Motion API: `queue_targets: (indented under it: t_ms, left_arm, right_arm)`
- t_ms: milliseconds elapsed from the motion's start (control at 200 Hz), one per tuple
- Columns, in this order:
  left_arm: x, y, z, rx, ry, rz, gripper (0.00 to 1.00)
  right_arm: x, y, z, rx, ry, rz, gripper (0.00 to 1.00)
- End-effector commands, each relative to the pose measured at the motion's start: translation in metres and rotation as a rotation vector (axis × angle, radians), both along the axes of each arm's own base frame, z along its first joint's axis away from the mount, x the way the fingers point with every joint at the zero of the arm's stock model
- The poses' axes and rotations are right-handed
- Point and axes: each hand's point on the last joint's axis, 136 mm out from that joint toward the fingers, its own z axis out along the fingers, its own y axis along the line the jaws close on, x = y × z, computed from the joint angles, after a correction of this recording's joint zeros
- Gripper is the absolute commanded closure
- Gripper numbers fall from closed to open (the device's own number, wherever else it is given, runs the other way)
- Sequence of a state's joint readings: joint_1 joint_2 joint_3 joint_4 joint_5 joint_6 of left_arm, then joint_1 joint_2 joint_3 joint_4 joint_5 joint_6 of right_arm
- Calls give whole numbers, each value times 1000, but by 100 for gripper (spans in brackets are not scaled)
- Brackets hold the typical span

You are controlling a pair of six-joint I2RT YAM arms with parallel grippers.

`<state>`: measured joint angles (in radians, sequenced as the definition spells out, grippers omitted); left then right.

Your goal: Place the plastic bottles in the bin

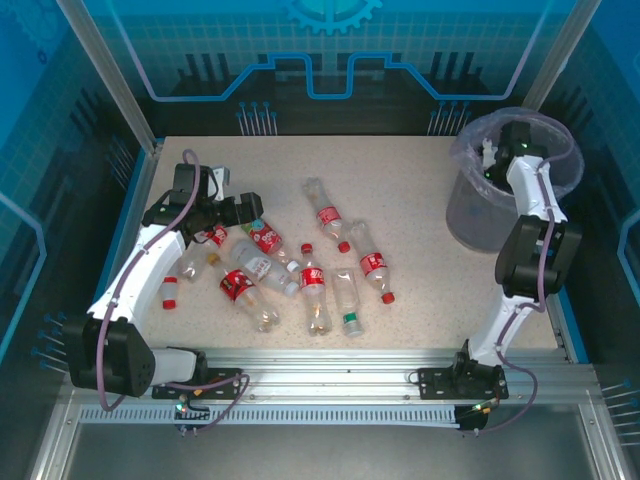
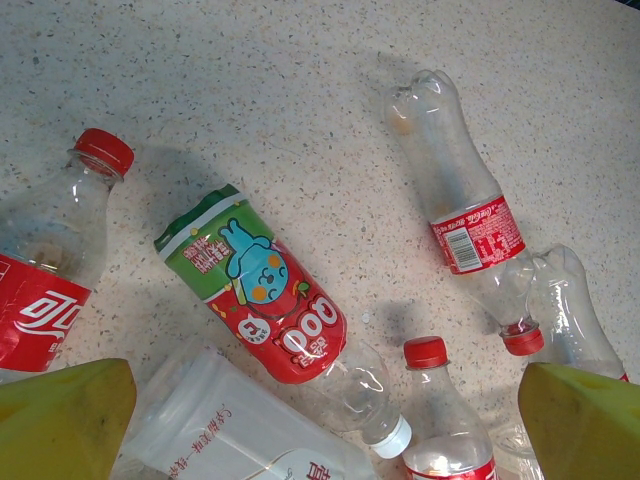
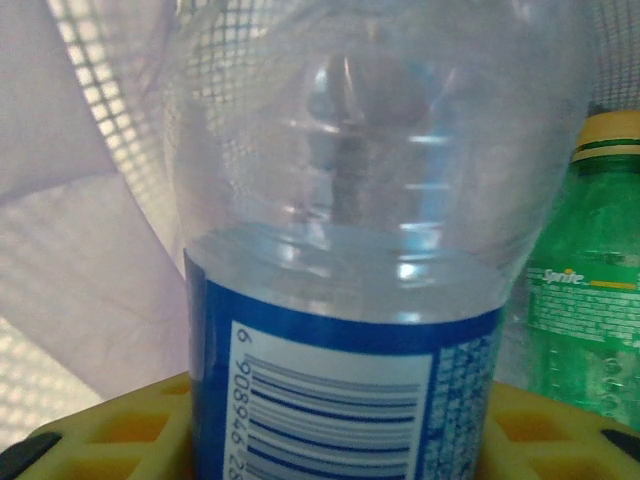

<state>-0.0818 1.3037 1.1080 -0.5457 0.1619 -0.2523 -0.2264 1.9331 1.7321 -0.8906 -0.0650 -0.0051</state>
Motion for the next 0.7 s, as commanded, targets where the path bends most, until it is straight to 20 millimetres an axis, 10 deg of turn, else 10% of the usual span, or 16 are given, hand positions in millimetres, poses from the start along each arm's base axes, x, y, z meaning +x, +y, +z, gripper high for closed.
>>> queue_targets:
  t_ms: [0,295,695]
  left_arm:
    - [1,-1,3,24,1,-19,1]
    - [0,0,4,29,-1,-15,1]
    - [-2,15,4,129,25,0,1]
  right_arm:
    - [-3,59,18,126,-33,131,90]
    - [-10,151,33,200,-81,293,90]
    - [-14,131,53,-44,-98,240,36]
